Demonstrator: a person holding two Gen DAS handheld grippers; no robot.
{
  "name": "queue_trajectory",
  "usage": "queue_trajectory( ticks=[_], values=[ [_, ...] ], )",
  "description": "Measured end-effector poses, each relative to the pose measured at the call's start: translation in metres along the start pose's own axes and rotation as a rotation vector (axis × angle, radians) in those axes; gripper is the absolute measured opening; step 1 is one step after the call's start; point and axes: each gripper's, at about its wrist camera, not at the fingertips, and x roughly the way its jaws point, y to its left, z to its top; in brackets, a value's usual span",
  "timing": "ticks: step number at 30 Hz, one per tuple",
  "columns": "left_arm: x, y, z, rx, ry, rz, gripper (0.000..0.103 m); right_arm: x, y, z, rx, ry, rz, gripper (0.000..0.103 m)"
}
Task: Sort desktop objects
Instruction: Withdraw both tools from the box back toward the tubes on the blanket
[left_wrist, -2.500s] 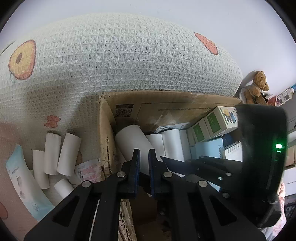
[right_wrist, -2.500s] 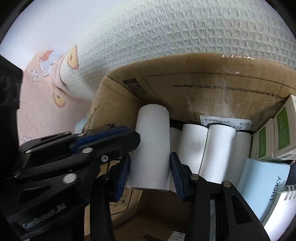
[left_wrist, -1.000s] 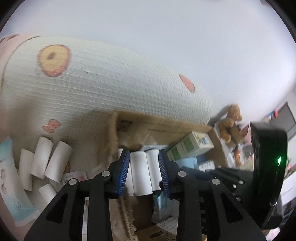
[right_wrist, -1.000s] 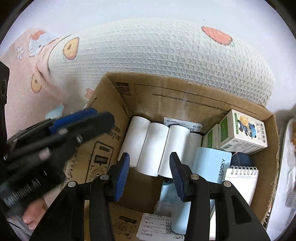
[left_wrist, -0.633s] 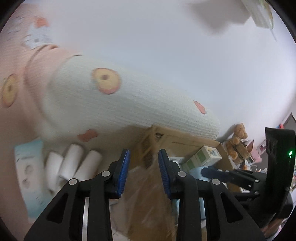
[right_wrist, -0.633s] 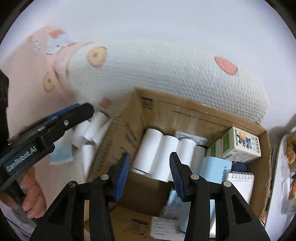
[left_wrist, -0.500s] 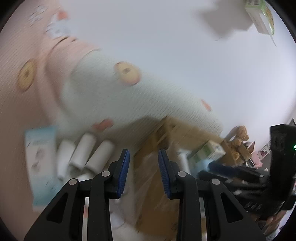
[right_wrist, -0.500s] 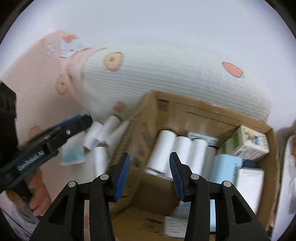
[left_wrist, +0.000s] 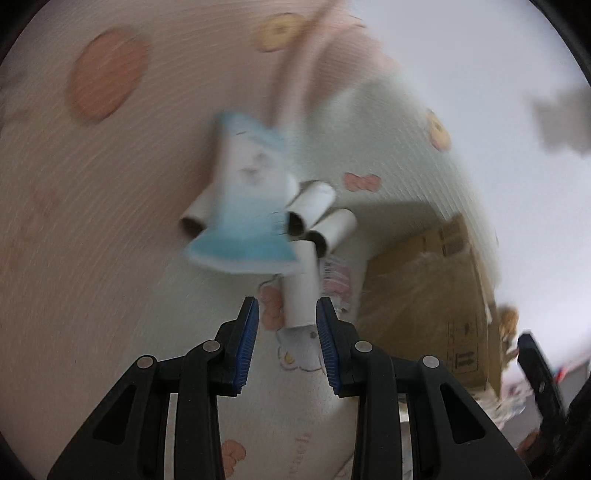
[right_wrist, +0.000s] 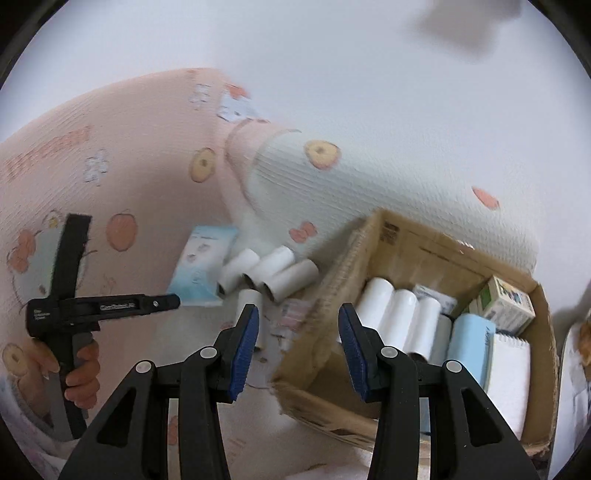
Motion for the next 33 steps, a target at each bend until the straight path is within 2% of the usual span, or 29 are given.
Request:
queue_trajectory(
  ticks=[7,12,13,17,21,23,30,33],
  values=[
    [-0.007,0.039,0.000,-0.164,0.017,-0.063,0.035,0.011,0.047,-0.006,-0.027,-0.029,0.072,0.041],
    [0.001,0.048,-0.008,-0.161,0.010,-0.022,0.035,0.047,0.074,-0.008,-0.022,0.026,0.139,0.042],
    [0.006,0.049,-0.011,-0.147,0.021,-0.015,0.035,0.054,0.078,-0.009,-0.028,0.035,0.129,0.042],
    [0.034,0.056,-0.017,-0.167,0.109,-0.068,0.036,0.083,0.093,-0.017,-0.078,0.032,0.066,0.041],
    [0.050,0.061,-0.022,-0.188,0.134,-0.105,0.041,0.105,0.097,-0.038,-0.138,0.008,-0.008,0.042],
    [0.056,0.060,-0.021,-0.184,0.147,-0.112,0.043,0.115,0.093,-0.044,-0.144,0.023,-0.060,0.042],
    [0.077,0.064,-0.017,-0.202,0.189,-0.161,0.045,0.140,0.076,-0.056,-0.069,0.066,-0.211,0.041],
    [0.084,0.064,-0.015,-0.212,0.204,-0.185,0.045,0.151,0.085,-0.063,-0.145,0.056,-0.255,0.041]
  ],
)
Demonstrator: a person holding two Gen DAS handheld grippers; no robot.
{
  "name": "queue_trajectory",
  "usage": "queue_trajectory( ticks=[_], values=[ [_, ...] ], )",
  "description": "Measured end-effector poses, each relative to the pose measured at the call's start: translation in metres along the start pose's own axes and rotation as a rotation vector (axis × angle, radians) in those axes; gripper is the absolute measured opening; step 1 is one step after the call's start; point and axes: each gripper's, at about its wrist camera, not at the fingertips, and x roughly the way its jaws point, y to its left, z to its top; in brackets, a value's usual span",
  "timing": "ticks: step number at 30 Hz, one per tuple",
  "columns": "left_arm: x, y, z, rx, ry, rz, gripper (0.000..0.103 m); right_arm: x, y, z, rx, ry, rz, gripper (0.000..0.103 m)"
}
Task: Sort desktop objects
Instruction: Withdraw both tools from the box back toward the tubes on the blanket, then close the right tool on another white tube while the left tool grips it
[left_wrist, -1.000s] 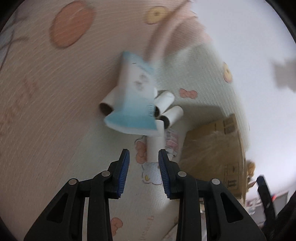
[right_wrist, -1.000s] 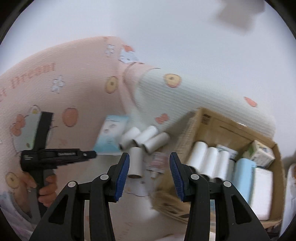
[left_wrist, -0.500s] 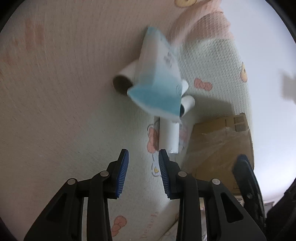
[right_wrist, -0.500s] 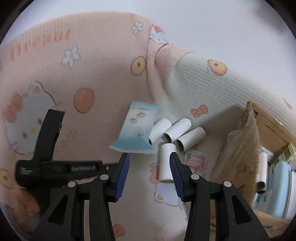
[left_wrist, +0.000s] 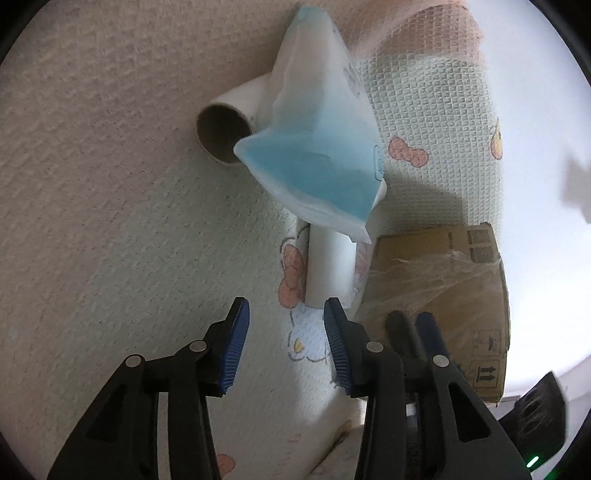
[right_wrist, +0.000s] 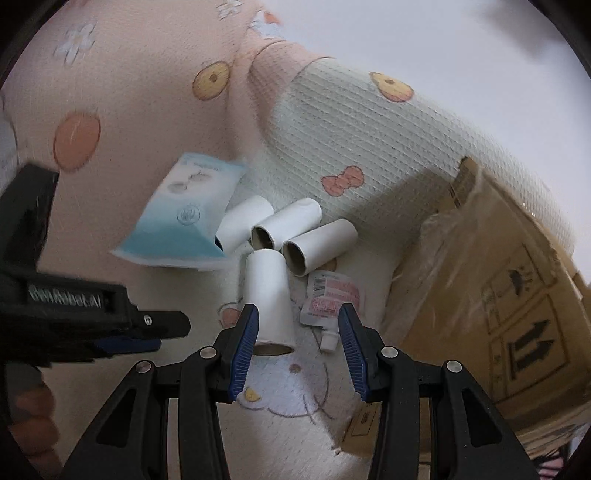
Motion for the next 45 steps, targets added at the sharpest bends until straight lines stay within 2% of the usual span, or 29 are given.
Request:
queue_trajectory(
  ticks=[3,6,17,25,29,32,38,40,45],
  values=[
    [0.008,-0.004,0.004,0.044,0.026,0.002,0.045,0.008,0.013,-0.005,-0.059,0.023,0.005,0.041],
    [0.014,-0.005,0.008,0.063,0.045,0.012,0.045,0.012,0.014,-0.007,-0.038,0.042,0.035,0.041],
    [0.043,-0.022,0.021,0.086,0.102,-0.068,0.048,0.029,0.022,-0.013,-0.046,0.099,0.021,0.042],
    [0.059,-0.033,0.034,0.080,0.132,-0.138,0.049,0.038,0.002,-0.008,0.085,0.094,0.107,0.042],
    [0.066,-0.037,0.036,0.080,0.142,-0.124,0.049,0.049,-0.001,-0.009,0.113,0.137,0.111,0.042],
    [0.072,-0.039,0.035,0.090,0.152,-0.101,0.049,0.055,-0.004,-0.010,0.151,0.159,0.150,0.047],
    [0.077,-0.039,0.033,0.098,0.145,-0.058,0.047,0.068,-0.003,-0.018,0.183,0.234,0.217,0.048],
    [0.076,-0.038,0.032,0.081,0.147,-0.077,0.042,0.070,-0.007,-0.020,0.218,0.240,0.246,0.048],
    [0.072,-0.039,0.031,0.074,0.129,-0.070,0.042,0.064,-0.004,-0.019,0.212,0.215,0.287,0.048]
  ],
)
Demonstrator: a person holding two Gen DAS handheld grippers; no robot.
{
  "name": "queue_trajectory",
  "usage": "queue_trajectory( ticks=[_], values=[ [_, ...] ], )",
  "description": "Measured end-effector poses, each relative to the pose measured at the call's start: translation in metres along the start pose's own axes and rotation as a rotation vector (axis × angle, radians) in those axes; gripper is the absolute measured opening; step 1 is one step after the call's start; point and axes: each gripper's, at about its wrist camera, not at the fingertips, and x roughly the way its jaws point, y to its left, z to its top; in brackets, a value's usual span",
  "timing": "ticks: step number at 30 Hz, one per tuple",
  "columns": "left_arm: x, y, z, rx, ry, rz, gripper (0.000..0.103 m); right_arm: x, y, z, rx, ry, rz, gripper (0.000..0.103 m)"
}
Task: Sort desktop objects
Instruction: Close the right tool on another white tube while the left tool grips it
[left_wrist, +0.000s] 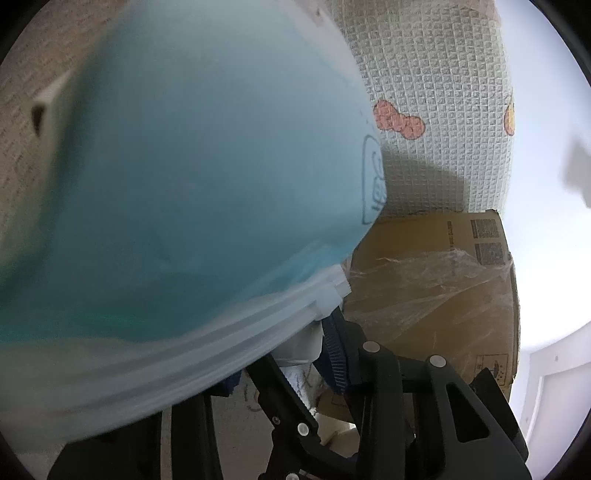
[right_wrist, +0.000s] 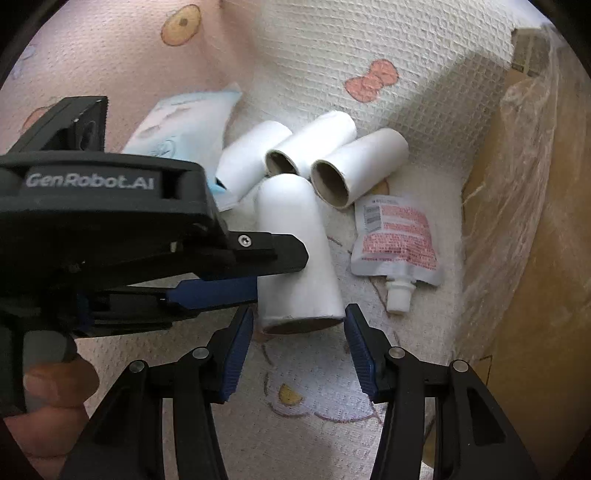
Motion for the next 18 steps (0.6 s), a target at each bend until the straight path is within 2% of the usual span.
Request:
queue_trajectory(
  ticks=[9,18],
  values=[
    [-0.013,-0.004,-0.020,0.013,0.001,0.036,0.042,-0.013,0.014,-0.009,-0.037,-0.014,0.042,0.048],
    [-0.027,-0.005,-0.072,0.004,-0.026,0.090,0.042,-0.031,0.021,-0.031,-0.061,0.032,0.064,0.048]
  ],
)
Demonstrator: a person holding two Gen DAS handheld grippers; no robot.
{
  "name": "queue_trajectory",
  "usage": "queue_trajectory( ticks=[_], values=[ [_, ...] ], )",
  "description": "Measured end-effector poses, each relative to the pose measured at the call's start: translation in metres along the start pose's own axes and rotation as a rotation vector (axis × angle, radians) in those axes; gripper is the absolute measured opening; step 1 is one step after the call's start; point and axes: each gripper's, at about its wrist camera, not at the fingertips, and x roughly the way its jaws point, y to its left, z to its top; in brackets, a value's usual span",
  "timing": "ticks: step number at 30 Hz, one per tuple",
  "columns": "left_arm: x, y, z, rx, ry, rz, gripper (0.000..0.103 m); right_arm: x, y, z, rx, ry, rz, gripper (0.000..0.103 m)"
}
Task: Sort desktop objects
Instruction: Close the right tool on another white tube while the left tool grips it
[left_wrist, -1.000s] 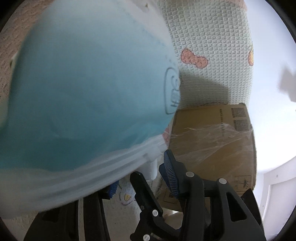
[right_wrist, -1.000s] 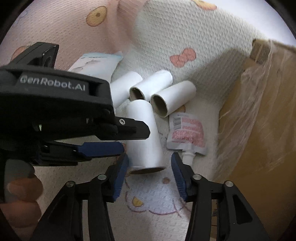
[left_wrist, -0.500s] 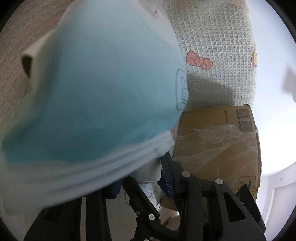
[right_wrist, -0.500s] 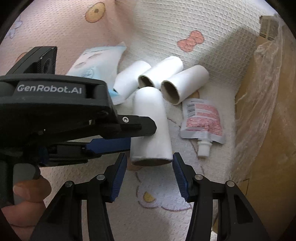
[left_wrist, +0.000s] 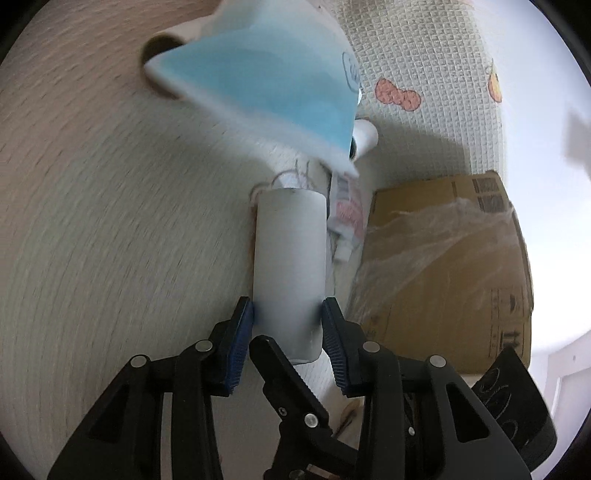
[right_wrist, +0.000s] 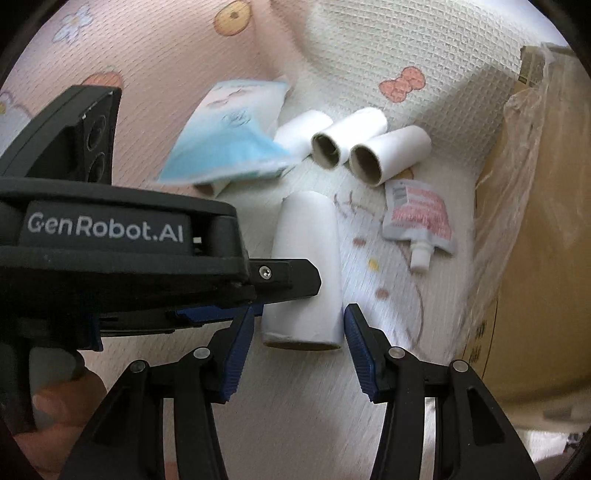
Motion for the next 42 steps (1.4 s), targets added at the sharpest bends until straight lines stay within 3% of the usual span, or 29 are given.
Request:
queue_trajectory(
  ticks=[9,14,19,27,36,42],
  values=[
    [-0.023,0.022,-0.015,-0.032,-0.002,0.037,0.042,-0.014,0.005,-0.013,0.027,0.012,0.135,0.048],
    [-0.030,0.027,-0.007,-0.050,-0.004,0.035,0.042,-0.004,0.008,-0.003,0.014,0.004,0.138,0.048],
    [-0.031,0.025,0.006,-0.039,-0.031,0.048,0.042,0.006,-0.001,0.006,0.061,0.047,0.154,0.048],
    [-0.017,0.023,0.021,-0.049,-0.003,0.016,0.044,0.029,-0.018,0.016,0.142,0.148,0.198,0.048],
    [-0.016,0.015,0.019,-0.017,-0.019,0.045,0.046,0.031,-0.017,0.015,0.132,0.160,0.215,0.048],
    [-0.027,-0.006,0.013,0.059,-0.051,0.079,0.045,0.023,-0.015,0.015,0.121,0.148,0.229,0.047]
  ],
)
